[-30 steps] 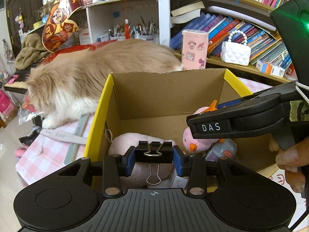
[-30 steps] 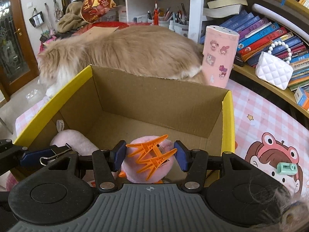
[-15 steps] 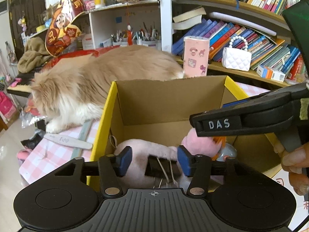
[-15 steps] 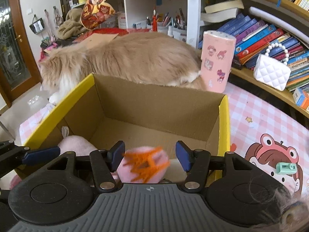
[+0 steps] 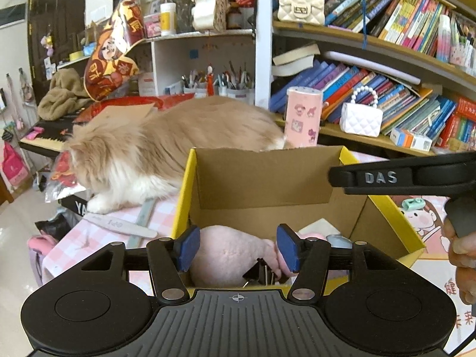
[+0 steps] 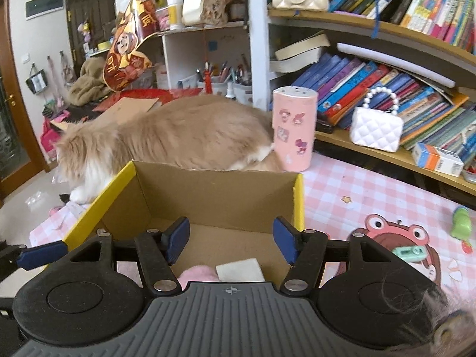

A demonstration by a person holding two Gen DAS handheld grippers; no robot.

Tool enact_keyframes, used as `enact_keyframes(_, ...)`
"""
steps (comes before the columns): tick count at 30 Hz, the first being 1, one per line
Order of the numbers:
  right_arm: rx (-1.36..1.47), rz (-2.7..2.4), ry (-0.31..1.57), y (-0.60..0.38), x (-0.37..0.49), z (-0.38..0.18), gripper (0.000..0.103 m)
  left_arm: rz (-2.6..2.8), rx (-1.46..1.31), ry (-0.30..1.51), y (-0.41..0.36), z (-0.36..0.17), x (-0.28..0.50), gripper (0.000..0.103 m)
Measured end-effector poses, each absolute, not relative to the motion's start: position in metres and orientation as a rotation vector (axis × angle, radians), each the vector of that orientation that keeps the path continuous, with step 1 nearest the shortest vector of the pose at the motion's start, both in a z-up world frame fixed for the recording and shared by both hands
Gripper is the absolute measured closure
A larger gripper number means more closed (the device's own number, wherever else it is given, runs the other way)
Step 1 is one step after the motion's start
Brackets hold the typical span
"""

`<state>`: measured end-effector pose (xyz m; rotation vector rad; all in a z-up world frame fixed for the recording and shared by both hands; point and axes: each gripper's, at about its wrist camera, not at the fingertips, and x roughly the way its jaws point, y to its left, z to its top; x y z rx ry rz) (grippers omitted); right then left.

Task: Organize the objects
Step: 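Withdraw both open tools from the box toward the mint and green toys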

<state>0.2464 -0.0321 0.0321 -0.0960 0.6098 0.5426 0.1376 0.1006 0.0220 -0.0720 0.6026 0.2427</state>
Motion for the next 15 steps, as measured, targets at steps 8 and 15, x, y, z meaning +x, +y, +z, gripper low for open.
enact_keyframes(8,-0.075,0.454,0.565,-0.052,0.203,0.037,0.042,0.269,-0.089,0.576,0.107,0.026,0.101,0.037)
enact_keyframes(15,-0.068,0.397,0.571,-0.067,0.160,0.033,0.041,0.273,-0.089,0.581,0.109,0.025,0.069,0.037)
